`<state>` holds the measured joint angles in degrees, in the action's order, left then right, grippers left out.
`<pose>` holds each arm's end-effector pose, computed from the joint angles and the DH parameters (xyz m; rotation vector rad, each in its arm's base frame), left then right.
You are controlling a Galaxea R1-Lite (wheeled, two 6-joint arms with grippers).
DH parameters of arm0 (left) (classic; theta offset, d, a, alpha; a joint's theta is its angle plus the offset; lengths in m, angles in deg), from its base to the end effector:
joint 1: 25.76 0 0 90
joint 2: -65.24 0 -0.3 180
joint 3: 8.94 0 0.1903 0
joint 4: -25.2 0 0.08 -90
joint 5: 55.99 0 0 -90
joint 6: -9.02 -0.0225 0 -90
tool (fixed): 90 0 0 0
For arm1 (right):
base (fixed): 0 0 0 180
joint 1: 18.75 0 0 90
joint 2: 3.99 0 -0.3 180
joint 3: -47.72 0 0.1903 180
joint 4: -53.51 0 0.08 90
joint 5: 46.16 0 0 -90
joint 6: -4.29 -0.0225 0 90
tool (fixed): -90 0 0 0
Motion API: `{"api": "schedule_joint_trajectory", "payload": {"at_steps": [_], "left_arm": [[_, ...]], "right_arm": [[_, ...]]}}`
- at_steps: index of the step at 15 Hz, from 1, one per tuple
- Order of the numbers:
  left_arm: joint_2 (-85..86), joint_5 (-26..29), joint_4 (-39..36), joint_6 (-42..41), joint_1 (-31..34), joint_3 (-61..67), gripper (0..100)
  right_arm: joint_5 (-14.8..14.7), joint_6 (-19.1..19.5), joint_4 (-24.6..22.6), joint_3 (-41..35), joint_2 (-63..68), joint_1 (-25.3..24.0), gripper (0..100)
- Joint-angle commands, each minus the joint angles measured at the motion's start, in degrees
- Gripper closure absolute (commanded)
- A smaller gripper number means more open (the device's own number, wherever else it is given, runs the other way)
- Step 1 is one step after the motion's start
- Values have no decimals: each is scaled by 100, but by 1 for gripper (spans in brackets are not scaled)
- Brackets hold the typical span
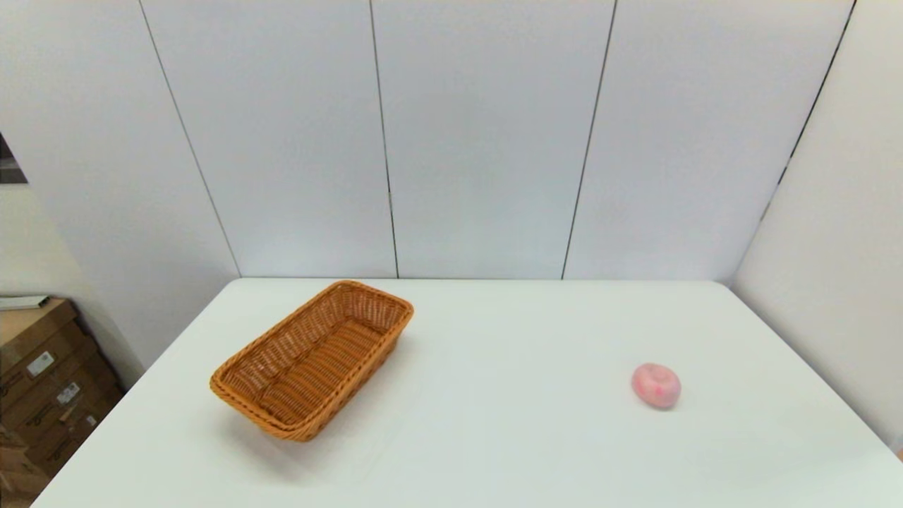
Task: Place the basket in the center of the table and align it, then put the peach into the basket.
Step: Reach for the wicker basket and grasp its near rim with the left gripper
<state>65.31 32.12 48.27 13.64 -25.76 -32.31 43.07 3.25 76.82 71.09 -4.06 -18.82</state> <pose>-0.0229 0.0007 0.0760 -0.0807 -0.0078 0.0327 -0.0229 -0.0003 0.0756 0.0182 -0.0024 -0.0122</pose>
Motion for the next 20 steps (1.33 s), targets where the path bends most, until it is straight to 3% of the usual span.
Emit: {"api": "schedule_joint_trajectory", "payload": {"at_steps": [1,13,18,20], "left_arm": [[1,-4,-5,4,0,0,0],[1,-119,-304,13,0,-290,0],[-658,-127,1384,74,0,-1872,0],[-1484,-154,1595,206,35,-2030,0]], "right_arm": [[-2,-2,-4,0,7,-1,0],[-2,16,-4,0,7,-1,0],[-2,16,-4,0,7,-1,0],[-2,16,-4,0,7,-1,0]]}}
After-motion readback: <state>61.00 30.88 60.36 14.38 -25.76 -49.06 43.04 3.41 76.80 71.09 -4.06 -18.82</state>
